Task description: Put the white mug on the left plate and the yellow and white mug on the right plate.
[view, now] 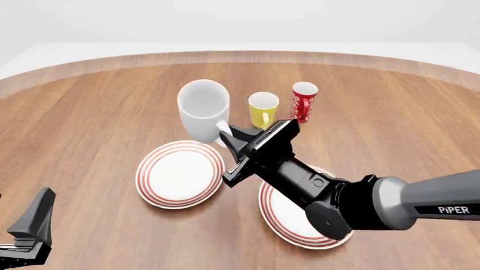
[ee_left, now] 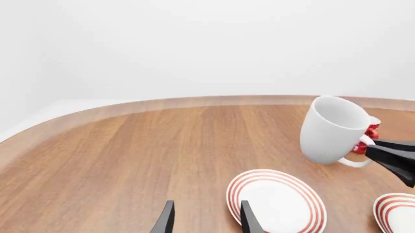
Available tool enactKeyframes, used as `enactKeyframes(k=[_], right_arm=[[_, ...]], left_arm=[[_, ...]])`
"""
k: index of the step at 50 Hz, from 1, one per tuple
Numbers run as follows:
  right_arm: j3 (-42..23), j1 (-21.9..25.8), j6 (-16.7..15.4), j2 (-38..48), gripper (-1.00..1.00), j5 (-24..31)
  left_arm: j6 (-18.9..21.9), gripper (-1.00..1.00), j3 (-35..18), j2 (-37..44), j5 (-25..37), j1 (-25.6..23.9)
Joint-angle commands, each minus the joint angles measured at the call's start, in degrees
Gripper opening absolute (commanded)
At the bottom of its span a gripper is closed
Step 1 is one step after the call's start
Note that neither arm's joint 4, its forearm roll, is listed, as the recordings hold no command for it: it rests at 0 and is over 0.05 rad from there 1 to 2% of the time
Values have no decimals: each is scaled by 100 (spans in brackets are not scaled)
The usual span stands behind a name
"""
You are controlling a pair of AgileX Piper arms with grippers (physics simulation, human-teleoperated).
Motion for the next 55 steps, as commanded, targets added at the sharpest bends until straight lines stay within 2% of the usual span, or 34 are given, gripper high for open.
enactKeyframes(k=[1, 15, 25, 55], right_arm=[[-251, 204, 94, 314, -100, -44], [-393, 433, 214, 703, -100, -88], [-470, 450, 373, 922, -100, -108], [-735, 451, 537, 1593, -100, -206]], left_arm=[[0, 100, 0, 0, 0, 0], [0, 100, 0, 0, 0, 0], [0, 100, 0, 0, 0, 0], [0, 100, 0, 0, 0, 0]])
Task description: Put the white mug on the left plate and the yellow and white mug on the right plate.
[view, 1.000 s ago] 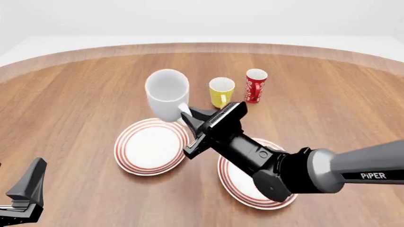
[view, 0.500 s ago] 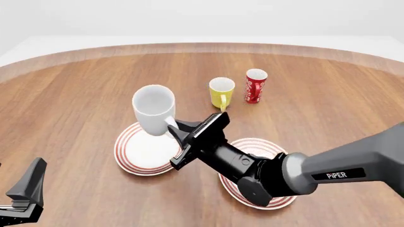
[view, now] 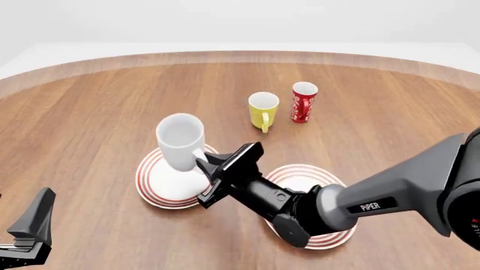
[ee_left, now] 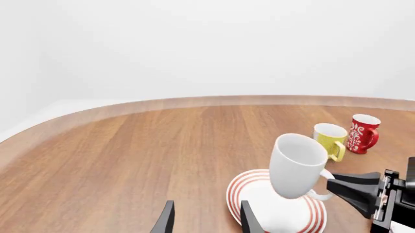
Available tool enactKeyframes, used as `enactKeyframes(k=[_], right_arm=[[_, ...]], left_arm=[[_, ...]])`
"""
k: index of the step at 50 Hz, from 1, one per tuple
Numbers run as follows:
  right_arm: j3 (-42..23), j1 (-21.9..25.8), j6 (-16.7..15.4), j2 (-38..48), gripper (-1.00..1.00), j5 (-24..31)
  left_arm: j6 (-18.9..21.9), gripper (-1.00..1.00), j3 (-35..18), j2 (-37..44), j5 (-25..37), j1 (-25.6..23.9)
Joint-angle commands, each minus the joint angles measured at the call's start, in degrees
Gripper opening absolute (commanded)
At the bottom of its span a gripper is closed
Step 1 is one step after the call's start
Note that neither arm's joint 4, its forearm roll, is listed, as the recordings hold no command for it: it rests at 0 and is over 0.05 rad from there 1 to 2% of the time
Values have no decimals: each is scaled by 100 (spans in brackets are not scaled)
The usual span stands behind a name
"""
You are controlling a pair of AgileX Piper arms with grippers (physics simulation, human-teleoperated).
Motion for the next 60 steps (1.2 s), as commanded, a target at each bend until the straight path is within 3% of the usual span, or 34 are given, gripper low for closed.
enactKeyframes(k=[1, 60], right_arm=[[-113, 5, 114, 209, -100, -47], [-451, 26, 143, 748, -100, 179]], left_arm=[[0, 100, 0, 0, 0, 0], [0, 100, 0, 0, 0, 0]])
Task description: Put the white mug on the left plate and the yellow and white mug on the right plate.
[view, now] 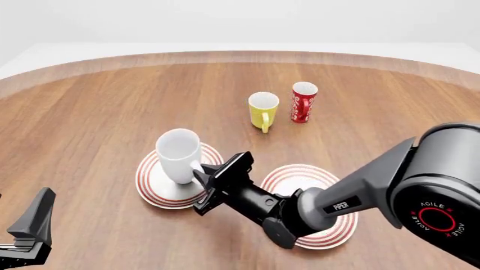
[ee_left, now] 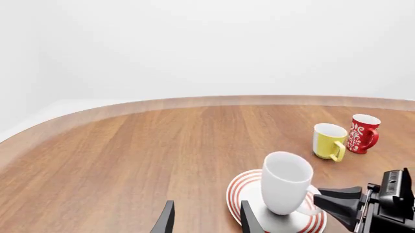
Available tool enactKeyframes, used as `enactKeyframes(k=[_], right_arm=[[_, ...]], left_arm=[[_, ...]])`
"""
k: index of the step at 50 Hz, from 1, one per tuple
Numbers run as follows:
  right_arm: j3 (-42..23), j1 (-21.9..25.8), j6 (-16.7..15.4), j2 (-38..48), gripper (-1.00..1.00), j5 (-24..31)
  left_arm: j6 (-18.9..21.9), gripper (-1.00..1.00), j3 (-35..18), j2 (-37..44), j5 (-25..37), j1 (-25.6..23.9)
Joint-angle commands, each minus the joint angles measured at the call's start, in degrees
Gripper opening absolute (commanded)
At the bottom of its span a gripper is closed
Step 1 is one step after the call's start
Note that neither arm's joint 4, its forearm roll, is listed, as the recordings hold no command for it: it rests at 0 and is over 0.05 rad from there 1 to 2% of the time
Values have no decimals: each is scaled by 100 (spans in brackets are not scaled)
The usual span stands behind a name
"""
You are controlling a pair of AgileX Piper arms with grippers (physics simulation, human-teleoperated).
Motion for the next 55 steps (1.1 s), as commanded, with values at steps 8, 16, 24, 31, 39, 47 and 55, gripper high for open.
enactKeyframes(k=[8, 16, 24, 31, 39, 47, 55], right_arm=[[-172, -19, 48, 97, 100, 157], [-158, 2, 11, 127, 100, 166], [-39, -120, 38, -49, 100, 144], [37, -206, 77, -133, 100, 80], [193, -290, 119, -233, 100, -21], [342, -372, 119, -456, 100, -40], [507, -508, 107, -627, 100, -121]], left_arm=[[0, 100, 0, 0, 0, 0], [0, 100, 0, 0, 0, 0], [0, 100, 0, 0, 0, 0], [0, 100, 0, 0, 0, 0], [0, 100, 0, 0, 0, 0], [0, 100, 0, 0, 0, 0], [0, 100, 0, 0, 0, 0]])
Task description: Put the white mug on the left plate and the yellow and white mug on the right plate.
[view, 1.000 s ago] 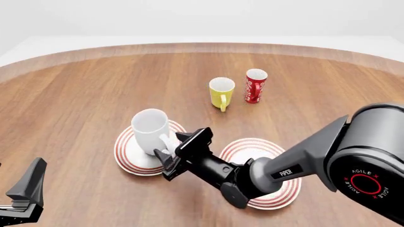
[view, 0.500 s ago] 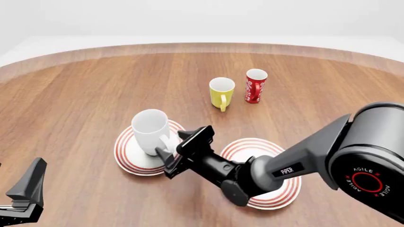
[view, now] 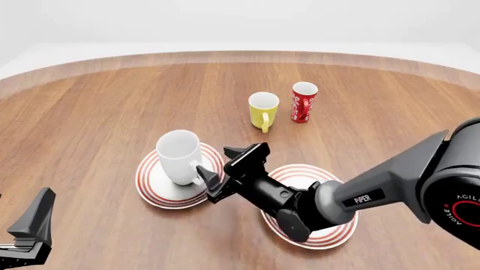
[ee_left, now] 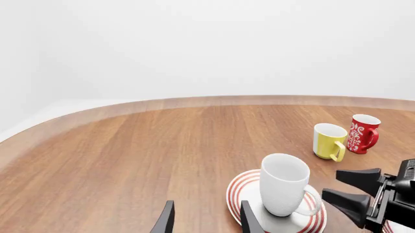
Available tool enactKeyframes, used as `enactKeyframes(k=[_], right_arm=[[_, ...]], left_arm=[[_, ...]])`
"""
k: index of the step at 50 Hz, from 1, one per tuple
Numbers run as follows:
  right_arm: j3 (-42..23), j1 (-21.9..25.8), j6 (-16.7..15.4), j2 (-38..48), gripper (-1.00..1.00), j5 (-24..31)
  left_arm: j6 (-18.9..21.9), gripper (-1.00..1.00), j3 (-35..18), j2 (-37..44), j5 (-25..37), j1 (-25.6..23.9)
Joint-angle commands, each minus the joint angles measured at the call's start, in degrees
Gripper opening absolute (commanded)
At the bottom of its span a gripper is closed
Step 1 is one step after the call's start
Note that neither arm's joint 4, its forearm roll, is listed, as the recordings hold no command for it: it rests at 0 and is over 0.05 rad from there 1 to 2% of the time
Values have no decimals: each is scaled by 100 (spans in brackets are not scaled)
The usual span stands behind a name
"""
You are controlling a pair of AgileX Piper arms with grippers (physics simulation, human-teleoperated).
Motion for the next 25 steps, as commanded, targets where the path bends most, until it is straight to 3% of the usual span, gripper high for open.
enactKeyframes(k=[1, 13, 16, 25], right_arm=[[216, -163, -1, -229, 100, -93], [425, -407, -115, -507, 100, -128], [482, -504, -438, -631, 100, -49], [683, -615, -463, -962, 100, 120]], left_arm=[[0, 100, 0, 0, 0, 0], [0, 100, 0, 0, 0, 0], [0, 100, 0, 0, 0, 0], [0, 100, 0, 0, 0, 0]])
